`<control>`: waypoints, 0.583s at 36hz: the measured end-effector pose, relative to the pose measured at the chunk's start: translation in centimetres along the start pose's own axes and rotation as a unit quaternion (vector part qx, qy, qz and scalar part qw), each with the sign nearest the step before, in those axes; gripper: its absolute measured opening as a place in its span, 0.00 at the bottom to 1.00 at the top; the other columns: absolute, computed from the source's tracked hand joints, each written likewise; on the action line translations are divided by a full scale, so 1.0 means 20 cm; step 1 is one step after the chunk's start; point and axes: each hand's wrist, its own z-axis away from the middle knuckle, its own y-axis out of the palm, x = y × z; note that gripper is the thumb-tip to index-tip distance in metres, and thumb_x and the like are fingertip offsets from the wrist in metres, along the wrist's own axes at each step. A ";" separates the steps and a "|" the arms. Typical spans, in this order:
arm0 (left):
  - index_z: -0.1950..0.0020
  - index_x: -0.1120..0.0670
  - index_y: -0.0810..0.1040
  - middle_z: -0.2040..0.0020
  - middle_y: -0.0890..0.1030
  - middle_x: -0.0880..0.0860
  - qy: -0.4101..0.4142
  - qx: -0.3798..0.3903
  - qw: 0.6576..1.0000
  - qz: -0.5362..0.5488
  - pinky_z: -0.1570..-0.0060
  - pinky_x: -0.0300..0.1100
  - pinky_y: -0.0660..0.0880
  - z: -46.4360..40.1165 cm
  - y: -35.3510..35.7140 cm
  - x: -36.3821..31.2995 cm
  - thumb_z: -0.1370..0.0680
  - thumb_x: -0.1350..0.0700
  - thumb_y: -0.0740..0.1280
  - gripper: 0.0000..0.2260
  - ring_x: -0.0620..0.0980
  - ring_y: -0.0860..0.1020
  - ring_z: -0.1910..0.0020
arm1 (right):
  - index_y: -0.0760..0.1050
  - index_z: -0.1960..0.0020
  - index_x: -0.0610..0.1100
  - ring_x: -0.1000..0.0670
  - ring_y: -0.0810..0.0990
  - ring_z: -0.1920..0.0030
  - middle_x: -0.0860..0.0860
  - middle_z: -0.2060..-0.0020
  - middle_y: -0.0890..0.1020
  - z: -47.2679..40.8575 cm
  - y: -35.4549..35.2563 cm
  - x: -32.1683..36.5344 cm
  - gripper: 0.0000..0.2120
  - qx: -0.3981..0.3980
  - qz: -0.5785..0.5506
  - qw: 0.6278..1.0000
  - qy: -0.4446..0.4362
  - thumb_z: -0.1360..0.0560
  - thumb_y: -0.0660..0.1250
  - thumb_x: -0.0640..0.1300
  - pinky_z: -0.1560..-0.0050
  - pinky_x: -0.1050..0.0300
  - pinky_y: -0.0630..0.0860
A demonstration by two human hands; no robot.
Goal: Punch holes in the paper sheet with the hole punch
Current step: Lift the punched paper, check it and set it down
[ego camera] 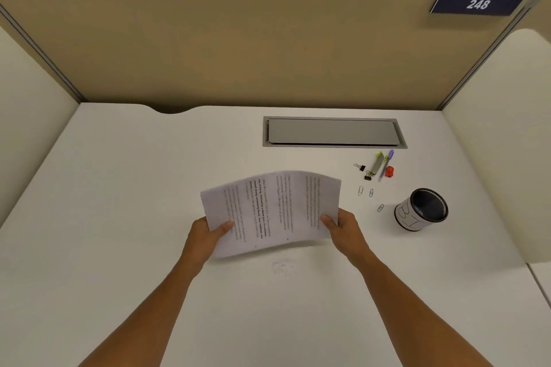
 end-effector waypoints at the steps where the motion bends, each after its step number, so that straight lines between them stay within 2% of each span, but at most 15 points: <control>1: 0.38 0.54 0.79 0.47 0.84 0.50 0.003 0.003 1.000 0.007 0.50 0.46 0.81 0.01 -0.02 -0.01 0.24 0.56 0.73 0.15 0.50 0.84 0.50 | 0.78 0.35 0.43 0.49 0.83 0.46 0.50 0.45 0.84 -0.01 -0.01 0.02 0.13 0.008 0.001 1.000 0.004 0.18 0.62 0.42 0.47 0.56 0.80; 4: 0.38 0.52 0.80 0.46 0.85 0.47 0.015 0.001 1.000 0.023 0.52 0.43 0.80 0.05 -0.06 -0.04 0.24 0.55 0.73 0.15 0.47 0.85 0.50 | 0.78 0.37 0.44 0.49 0.84 0.48 0.51 0.46 0.85 -0.01 -0.02 0.10 0.12 0.033 0.005 0.999 0.009 0.18 0.63 0.41 0.45 0.51 0.81; 7: 0.39 0.51 0.80 0.45 0.85 0.48 0.009 -0.008 0.998 0.053 0.47 0.49 0.81 0.09 -0.11 -0.04 0.23 0.54 0.71 0.12 0.51 0.84 0.48 | 0.79 0.39 0.43 0.49 0.85 0.49 0.49 0.47 0.85 0.00 -0.02 0.17 0.11 0.068 -0.001 0.997 0.020 0.18 0.63 0.40 0.49 0.54 0.81; 11: 0.40 0.53 0.81 0.45 0.86 0.51 -0.009 -0.023 0.995 0.098 0.44 0.55 0.80 0.17 -0.18 -0.01 0.21 0.55 0.69 0.11 0.54 0.84 0.47 | 0.80 0.40 0.43 0.47 0.85 0.49 0.49 0.47 0.86 -0.01 0.02 0.23 0.10 0.089 0.002 0.995 0.039 0.20 0.66 0.42 0.44 0.47 0.82; 13: 0.40 0.53 0.81 0.46 0.86 0.51 -0.016 -0.040 0.992 0.117 0.43 0.56 0.79 0.21 -0.21 0.01 0.21 0.56 0.69 0.10 0.56 0.84 0.47 | 0.80 0.40 0.44 0.47 0.85 0.50 0.50 0.47 0.86 -0.01 0.05 0.27 0.11 0.086 -0.007 0.994 0.060 0.21 0.69 0.44 0.48 0.50 0.82; 16: 0.42 0.53 0.82 0.47 0.86 0.51 -0.031 -0.078 0.985 0.148 0.45 0.54 0.79 0.28 -0.24 0.03 0.21 0.57 0.69 0.09 0.55 0.84 0.48 | 0.81 0.43 0.45 0.47 0.85 0.50 0.50 0.48 0.86 0.01 0.10 0.33 0.09 0.097 -0.044 0.989 0.100 0.22 0.70 0.45 0.57 0.54 0.80; 21: 0.43 0.54 0.82 0.48 0.85 0.50 -0.043 -0.142 0.963 0.224 0.53 0.46 0.79 0.40 -0.29 0.07 0.21 0.58 0.68 0.08 0.52 0.83 0.49 | 0.79 0.41 0.41 0.44 0.85 0.50 0.45 0.46 0.85 0.03 0.22 0.39 0.10 0.120 -0.137 0.974 0.134 0.21 0.69 0.41 0.55 0.51 0.83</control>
